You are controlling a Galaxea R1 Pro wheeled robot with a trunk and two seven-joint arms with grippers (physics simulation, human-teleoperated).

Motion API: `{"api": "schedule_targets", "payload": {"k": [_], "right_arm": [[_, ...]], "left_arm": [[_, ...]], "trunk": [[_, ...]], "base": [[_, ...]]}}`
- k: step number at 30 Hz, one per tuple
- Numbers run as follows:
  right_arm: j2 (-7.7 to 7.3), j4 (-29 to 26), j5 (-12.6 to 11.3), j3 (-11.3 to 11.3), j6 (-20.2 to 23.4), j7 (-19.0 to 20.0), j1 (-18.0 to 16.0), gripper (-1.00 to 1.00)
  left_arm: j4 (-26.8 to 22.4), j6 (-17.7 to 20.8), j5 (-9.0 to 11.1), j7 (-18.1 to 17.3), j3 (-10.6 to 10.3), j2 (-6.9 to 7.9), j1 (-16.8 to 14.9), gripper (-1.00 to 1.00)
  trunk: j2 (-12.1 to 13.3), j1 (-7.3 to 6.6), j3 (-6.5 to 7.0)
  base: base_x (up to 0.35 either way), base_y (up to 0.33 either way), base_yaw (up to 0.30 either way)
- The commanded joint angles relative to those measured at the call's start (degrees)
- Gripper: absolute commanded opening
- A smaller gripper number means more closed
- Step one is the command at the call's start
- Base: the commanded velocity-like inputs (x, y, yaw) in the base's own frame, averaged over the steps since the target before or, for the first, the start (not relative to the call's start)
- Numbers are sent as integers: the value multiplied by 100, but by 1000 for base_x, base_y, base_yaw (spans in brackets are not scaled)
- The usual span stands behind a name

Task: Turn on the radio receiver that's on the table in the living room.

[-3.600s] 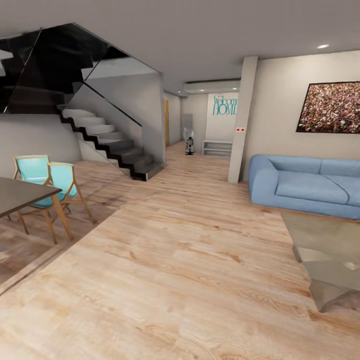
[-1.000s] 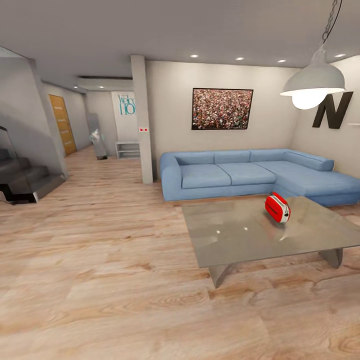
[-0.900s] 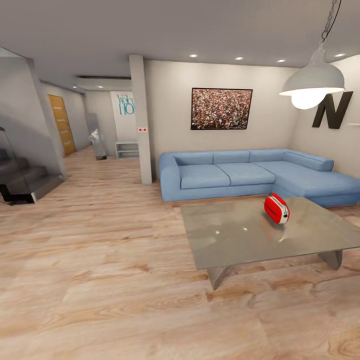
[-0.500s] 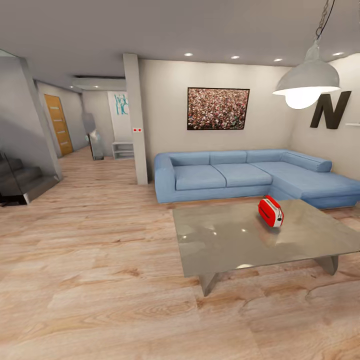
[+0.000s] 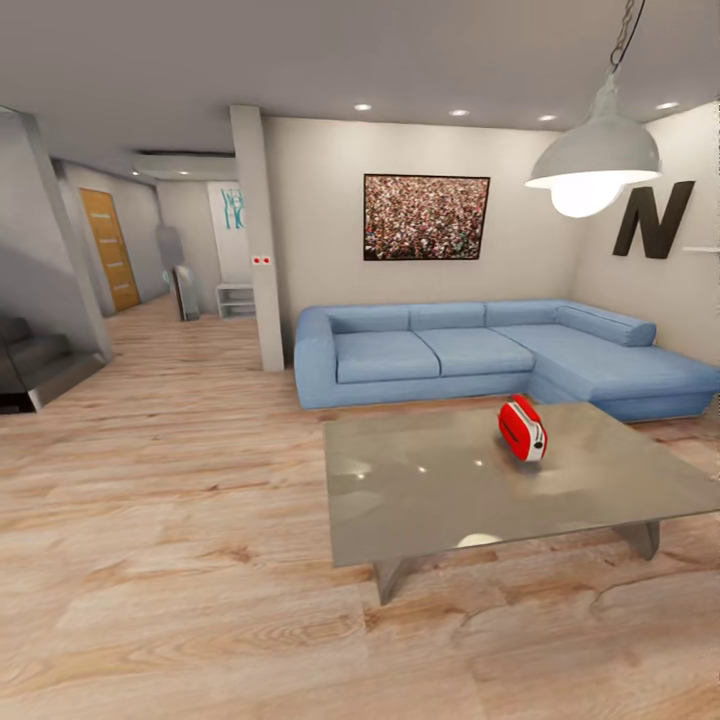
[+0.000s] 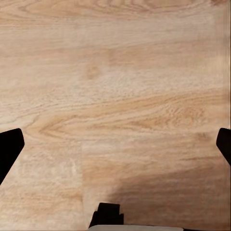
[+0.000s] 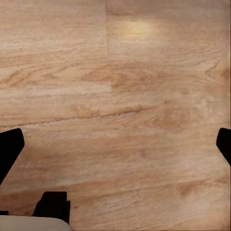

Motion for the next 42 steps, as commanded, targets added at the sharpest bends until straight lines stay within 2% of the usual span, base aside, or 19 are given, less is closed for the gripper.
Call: {"api": "schedule_targets", "payload": {"k": [1, 42], "right_arm": [[0, 0, 0, 0, 0, 0, 0, 100], [0, 0, 0, 0, 3, 0, 0, 100]], "left_arm": [[0, 0, 1, 0, 2, 0, 0, 100], [0, 0, 2, 3, 4, 5, 0, 100]], "trunk": [[0, 0, 0], [0, 0, 0]], "base": [[113, -322, 0], [114, -323, 0]]}}
